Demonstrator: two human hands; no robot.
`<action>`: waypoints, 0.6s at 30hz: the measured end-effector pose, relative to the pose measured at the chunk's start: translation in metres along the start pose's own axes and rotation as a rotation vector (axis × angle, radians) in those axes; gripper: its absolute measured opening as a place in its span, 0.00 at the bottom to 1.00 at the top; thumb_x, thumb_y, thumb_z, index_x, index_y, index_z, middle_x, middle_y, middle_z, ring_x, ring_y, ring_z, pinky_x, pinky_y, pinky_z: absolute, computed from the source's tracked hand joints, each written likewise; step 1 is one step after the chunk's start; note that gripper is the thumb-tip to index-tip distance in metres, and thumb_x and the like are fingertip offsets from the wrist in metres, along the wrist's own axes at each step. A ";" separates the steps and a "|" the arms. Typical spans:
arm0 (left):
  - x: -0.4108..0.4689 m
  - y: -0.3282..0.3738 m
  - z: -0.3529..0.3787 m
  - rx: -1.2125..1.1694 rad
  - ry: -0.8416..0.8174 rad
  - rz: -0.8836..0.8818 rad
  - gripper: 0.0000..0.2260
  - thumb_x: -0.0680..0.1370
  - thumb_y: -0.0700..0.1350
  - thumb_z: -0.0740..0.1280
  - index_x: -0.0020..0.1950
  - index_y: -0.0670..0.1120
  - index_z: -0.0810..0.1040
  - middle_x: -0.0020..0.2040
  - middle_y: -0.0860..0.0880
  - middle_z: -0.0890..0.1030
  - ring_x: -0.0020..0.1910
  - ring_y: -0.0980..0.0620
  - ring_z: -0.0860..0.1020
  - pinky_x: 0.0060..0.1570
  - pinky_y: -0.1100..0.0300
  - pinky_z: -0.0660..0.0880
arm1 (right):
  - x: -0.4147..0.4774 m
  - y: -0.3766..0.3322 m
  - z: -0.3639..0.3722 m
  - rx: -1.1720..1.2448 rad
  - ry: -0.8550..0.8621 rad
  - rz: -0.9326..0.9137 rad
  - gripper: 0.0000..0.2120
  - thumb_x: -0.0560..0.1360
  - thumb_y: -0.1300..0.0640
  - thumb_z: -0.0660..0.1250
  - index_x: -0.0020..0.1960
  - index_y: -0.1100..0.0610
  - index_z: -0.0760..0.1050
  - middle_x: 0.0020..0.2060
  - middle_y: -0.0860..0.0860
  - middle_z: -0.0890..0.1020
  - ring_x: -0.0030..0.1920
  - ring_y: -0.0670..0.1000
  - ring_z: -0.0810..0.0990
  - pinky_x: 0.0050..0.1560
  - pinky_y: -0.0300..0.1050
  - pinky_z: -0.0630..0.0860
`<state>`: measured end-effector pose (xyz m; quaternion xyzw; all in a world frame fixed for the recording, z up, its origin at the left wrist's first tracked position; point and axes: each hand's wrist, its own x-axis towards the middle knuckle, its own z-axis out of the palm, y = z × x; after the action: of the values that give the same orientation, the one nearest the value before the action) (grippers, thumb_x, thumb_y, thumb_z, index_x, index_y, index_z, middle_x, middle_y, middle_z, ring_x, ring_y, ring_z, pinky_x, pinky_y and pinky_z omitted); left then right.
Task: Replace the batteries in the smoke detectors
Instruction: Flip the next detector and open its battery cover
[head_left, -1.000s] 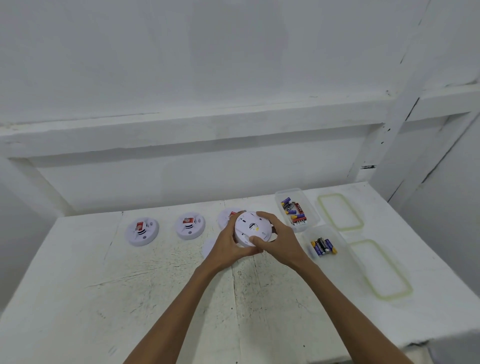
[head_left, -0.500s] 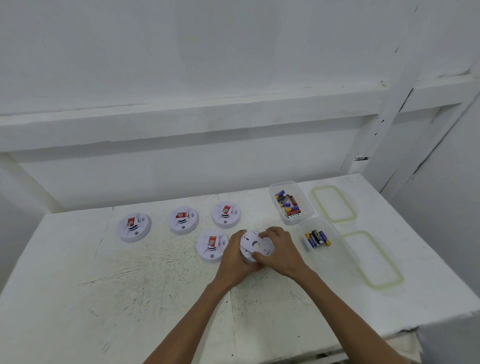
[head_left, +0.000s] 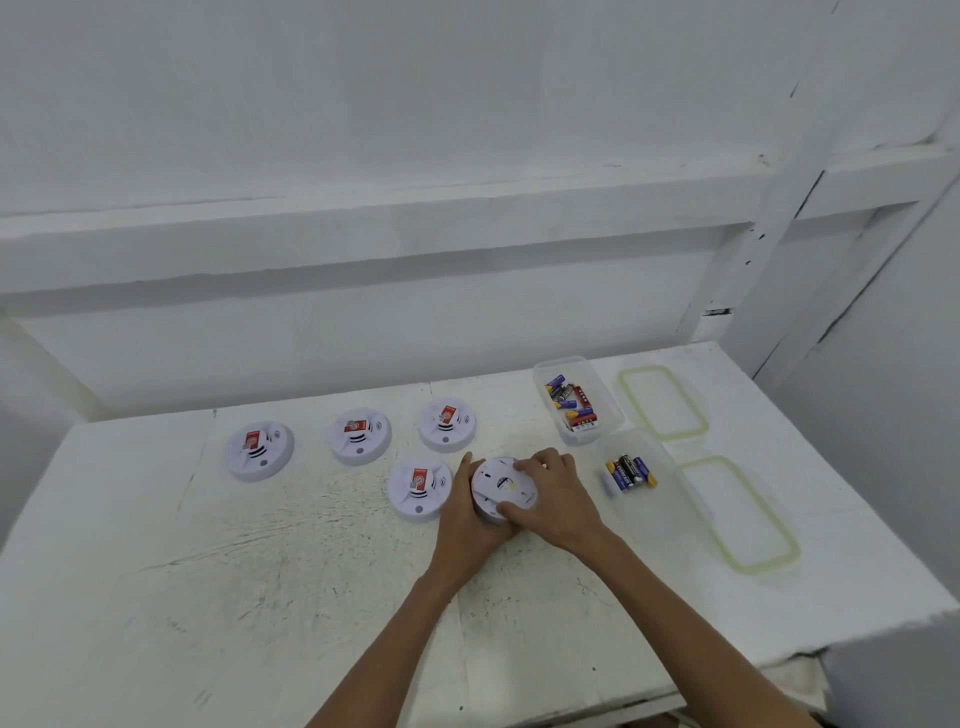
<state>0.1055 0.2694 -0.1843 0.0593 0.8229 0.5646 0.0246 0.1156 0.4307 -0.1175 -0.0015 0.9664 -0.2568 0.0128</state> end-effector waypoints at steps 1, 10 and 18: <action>0.000 0.002 0.001 -0.009 0.006 -0.002 0.43 0.66 0.56 0.82 0.75 0.46 0.66 0.69 0.50 0.76 0.69 0.51 0.75 0.67 0.44 0.74 | 0.001 0.000 -0.001 0.001 -0.008 0.005 0.35 0.68 0.37 0.72 0.70 0.52 0.71 0.62 0.51 0.71 0.62 0.53 0.66 0.57 0.47 0.74; -0.005 -0.001 0.000 -0.017 0.010 0.008 0.48 0.64 0.64 0.80 0.77 0.48 0.63 0.71 0.53 0.75 0.70 0.57 0.73 0.69 0.58 0.73 | 0.008 -0.006 -0.006 -0.004 -0.078 0.043 0.33 0.68 0.40 0.74 0.67 0.54 0.72 0.59 0.52 0.73 0.61 0.52 0.68 0.56 0.48 0.74; -0.003 -0.003 0.001 0.063 -0.043 0.047 0.43 0.69 0.55 0.79 0.78 0.45 0.64 0.73 0.52 0.73 0.72 0.53 0.71 0.72 0.50 0.70 | 0.005 -0.007 -0.003 0.040 -0.024 0.056 0.31 0.66 0.40 0.74 0.62 0.55 0.72 0.55 0.50 0.74 0.57 0.51 0.71 0.52 0.45 0.74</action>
<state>0.1081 0.2690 -0.1874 0.0913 0.8378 0.5376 0.0270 0.1100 0.4259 -0.1111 0.0228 0.9605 -0.2754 0.0316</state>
